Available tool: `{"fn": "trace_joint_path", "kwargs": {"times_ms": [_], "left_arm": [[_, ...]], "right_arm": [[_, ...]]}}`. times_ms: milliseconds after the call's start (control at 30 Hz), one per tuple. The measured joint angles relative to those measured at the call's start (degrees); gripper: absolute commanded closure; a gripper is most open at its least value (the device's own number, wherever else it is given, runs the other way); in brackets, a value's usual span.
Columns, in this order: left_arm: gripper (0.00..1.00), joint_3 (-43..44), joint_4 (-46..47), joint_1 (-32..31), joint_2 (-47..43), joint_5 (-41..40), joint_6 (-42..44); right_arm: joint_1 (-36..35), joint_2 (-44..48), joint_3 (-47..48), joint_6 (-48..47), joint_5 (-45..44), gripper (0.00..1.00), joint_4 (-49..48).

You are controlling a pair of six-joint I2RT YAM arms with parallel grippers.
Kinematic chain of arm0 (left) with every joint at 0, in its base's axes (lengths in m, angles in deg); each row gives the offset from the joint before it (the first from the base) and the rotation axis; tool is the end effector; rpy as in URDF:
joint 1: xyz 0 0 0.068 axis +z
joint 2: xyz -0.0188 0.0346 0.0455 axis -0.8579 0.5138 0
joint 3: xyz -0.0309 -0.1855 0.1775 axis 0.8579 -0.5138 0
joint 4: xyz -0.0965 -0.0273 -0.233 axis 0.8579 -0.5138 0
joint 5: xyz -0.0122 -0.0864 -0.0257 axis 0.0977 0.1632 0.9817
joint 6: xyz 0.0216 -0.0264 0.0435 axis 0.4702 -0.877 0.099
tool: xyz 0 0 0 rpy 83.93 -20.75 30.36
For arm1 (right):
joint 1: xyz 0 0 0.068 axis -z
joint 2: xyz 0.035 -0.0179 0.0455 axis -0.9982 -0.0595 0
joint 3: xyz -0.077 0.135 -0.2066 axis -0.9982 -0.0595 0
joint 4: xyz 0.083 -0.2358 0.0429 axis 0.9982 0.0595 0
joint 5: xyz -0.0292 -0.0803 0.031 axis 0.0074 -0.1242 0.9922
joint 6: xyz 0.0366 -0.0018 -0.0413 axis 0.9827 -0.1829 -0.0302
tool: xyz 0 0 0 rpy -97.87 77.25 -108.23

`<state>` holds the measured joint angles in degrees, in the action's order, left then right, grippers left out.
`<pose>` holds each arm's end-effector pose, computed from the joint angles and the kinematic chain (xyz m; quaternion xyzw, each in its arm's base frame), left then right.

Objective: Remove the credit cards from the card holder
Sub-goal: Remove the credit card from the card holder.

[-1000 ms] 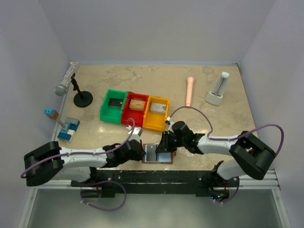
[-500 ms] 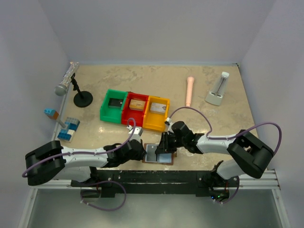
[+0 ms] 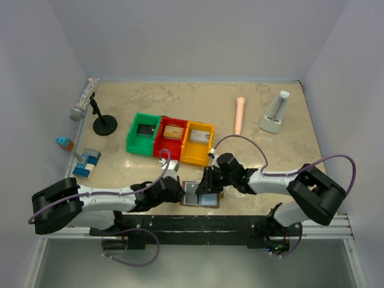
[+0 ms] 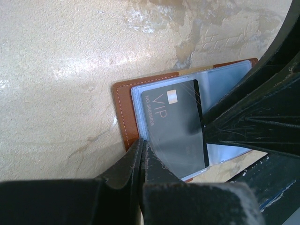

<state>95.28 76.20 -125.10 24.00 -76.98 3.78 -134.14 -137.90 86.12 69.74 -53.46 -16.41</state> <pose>0.0958 -0.1863 0.1274 0.0168 0.9090 -0.2700 0.3170 0.1563 0.1922 0.1246 -0.0579 0.8994 0.4147 0.1254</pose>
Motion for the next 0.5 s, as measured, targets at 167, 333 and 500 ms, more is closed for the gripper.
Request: {"fn": "trace_joint_path", "kwargs": {"times_ms": [167, 333, 500], "left_arm": [[1.0, -0.1, 0.2, 0.0, 0.0, 0.0, -0.1], [1.0, -0.2, 0.4, 0.0, -0.1, -0.1, -0.5], [1.0, -0.2, 0.4, 0.0, -0.1, -0.1, -0.5]], "right_arm": [[0.0, -0.2, 0.0, 0.0, 0.0, 0.57, 0.0], [0.0, -0.1, 0.1, 0.1, 0.0, 0.55, 0.0], [0.0, -0.1, -0.1, 0.2, 0.0, 0.65, -0.7]]}}
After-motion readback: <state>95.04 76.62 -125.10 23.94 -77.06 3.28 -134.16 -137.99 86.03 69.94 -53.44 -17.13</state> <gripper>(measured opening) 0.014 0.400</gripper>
